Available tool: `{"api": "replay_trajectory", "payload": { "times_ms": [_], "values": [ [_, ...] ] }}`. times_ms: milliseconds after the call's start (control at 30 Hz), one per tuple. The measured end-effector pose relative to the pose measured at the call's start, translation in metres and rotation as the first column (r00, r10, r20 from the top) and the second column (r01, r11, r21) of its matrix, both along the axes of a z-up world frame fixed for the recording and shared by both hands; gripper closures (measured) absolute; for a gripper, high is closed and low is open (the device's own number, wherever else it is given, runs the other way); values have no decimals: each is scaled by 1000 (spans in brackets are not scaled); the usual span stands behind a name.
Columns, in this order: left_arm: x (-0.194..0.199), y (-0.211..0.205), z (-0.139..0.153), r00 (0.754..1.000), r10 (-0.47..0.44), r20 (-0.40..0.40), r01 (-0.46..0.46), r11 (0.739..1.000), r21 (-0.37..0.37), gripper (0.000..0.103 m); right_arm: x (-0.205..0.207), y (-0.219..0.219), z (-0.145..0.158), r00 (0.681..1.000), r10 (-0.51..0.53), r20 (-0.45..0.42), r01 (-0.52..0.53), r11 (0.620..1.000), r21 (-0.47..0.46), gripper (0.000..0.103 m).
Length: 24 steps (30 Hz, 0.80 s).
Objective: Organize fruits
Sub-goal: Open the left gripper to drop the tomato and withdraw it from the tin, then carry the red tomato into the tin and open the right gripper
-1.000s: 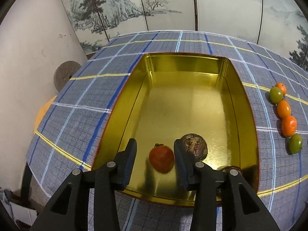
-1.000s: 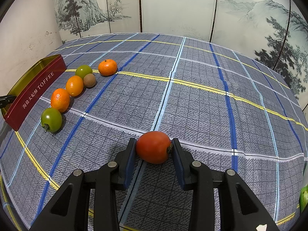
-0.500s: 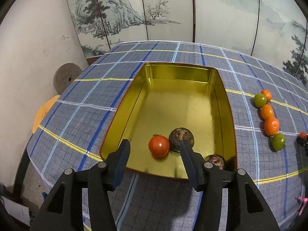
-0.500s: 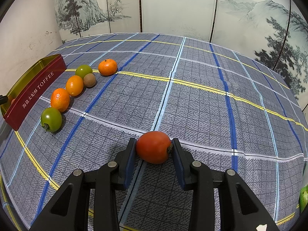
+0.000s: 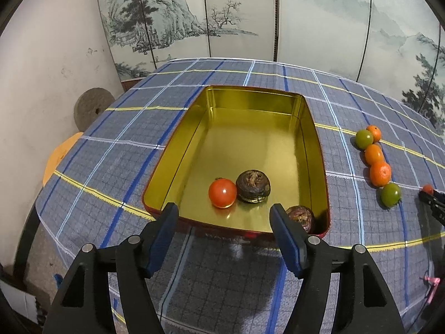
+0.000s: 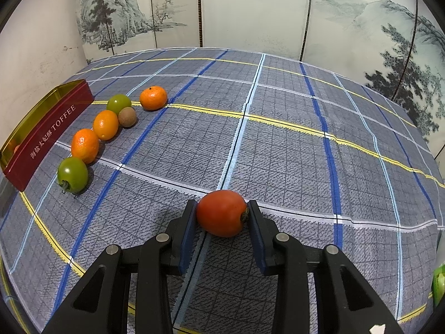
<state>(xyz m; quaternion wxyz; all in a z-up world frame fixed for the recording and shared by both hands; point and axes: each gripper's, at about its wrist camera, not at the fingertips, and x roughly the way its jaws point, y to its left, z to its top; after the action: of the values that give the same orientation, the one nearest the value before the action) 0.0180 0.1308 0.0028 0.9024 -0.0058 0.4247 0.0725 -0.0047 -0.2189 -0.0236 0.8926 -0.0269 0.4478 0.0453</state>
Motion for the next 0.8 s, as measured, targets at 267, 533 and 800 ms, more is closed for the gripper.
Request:
{"api": "replay_trajectory", "payload": {
  "times_ms": [267, 533, 800],
  "values": [
    [-7, -7, -1, 1000, -29, -2, 29, 1000, 9, 34, 2, 2, 0, 999, -36, -9, 36, 999, -3, 70],
    [-12, -11, 2, 999, -34, 17, 34, 999, 3, 32, -1, 8, 10, 998, -62, 3, 62, 998, 5, 71],
    [-14, -8, 0, 1000, -21, 17, 21, 1000, -13, 30, -5, 39, 45, 997, 10, 71, -14, 998, 53, 71]
  ]
}}
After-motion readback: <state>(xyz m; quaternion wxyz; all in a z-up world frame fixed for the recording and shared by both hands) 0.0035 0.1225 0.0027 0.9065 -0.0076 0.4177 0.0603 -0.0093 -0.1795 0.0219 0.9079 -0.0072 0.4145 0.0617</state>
